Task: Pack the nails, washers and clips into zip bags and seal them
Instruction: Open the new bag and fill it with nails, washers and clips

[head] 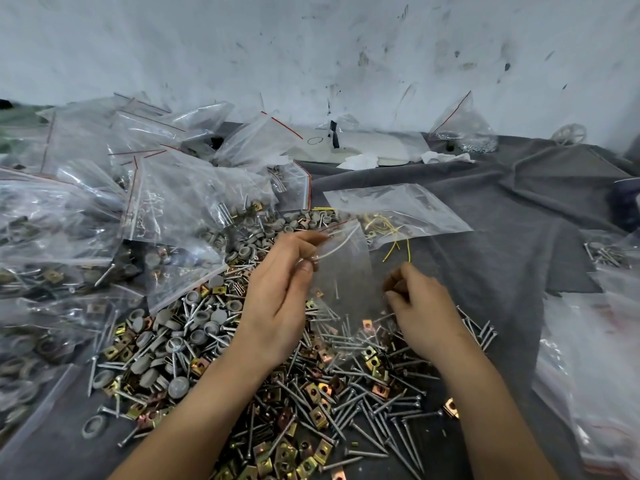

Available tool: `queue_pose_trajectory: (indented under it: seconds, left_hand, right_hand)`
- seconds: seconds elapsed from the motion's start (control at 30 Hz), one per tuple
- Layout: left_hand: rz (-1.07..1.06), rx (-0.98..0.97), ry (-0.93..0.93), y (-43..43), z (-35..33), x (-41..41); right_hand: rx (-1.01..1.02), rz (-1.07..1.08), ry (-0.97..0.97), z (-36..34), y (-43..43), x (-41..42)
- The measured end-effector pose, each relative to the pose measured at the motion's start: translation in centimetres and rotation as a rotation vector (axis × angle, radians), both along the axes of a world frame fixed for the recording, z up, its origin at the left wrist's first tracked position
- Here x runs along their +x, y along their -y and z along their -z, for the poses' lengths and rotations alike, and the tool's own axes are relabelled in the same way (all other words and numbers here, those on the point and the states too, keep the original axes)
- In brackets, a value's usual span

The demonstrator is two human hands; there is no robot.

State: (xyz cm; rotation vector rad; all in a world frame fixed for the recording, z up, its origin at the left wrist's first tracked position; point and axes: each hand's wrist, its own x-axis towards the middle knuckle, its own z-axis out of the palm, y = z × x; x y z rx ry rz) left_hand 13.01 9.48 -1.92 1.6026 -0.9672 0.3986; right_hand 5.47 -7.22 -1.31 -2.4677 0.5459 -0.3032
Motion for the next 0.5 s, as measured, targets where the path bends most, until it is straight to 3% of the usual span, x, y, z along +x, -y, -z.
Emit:
queue_pose_trajectory:
  seconds: [0.17, 0.3, 0.5]
  left_hand:
    - [-0.010, -0.019, -0.019, -0.04, 0.00, 0.12]
    - [-0.021, -0.015, -0.019, 0.02, 0.03, 0.16]
    - [-0.019, -0.010, -0.028, -0.07, 0.04, 0.11]
  right_hand:
    - [-0.135, -0.130, -0.223, 0.16, 0.28, -0.35]
    - [-0.049, -0.115, -0.231, -0.26, 0.36, -0.60]
    - [-0.163, -0.137, -0.340, 0.15, 0.15, -0.37]
